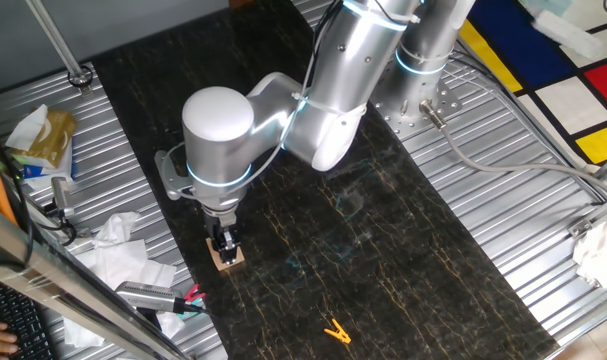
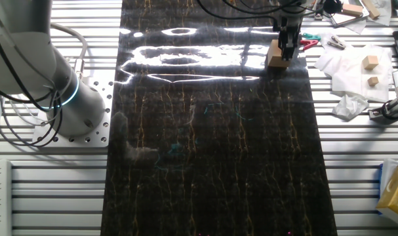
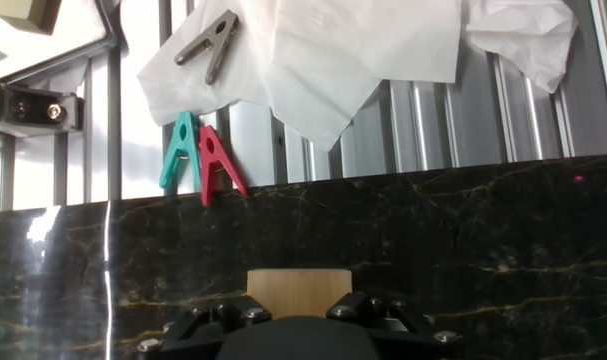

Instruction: Hold a small block with the gripper and sweep it from left to right on the table

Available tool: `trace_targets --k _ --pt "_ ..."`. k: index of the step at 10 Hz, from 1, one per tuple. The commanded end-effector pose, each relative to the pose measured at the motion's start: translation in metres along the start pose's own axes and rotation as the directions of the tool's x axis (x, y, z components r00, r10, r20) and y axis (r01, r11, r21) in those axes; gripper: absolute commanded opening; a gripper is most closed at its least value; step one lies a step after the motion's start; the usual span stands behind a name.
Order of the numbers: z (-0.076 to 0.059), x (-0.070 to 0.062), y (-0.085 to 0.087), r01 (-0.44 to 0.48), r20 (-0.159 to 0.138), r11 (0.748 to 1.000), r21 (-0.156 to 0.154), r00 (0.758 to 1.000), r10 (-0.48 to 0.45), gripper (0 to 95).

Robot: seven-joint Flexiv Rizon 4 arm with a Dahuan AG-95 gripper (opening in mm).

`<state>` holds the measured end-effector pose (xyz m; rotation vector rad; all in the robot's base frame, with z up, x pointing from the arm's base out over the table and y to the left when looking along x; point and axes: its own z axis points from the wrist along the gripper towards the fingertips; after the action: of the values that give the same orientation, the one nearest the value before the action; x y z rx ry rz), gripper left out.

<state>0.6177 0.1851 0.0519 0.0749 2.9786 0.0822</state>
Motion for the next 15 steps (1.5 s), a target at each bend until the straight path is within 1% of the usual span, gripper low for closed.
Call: trace_targets --k 1,4,5,8,9,10,15 --pt "0.001 0.000 0.001 -0.002 -0.001 1.000 -0.002 1.000 0.002 0.0" --pt "0.000 0.000 0.004 -0.006 -0.001 1.000 0.000 1.000 0.006 0.0" --pt "0.000 -0.001 0.005 -0.007 -0.001 1.000 -0.004 1.000 0.007 0.0" --pt "0.000 -0.002 0.010 -0.016 -0.001 1.000 -0.006 1.000 0.016 0.0" --pt "0.001 -0.002 0.015 -0.024 -0.002 1.000 -0.008 1.000 0.024 0.0" --pt "0.001 -0.002 0.017 -0.027 -0.001 1.000 -0.004 1.000 0.027 0.0" --pt "0.001 -0.002 0.022 -0.030 -0.002 1.000 -0.005 1.000 0.030 0.0"
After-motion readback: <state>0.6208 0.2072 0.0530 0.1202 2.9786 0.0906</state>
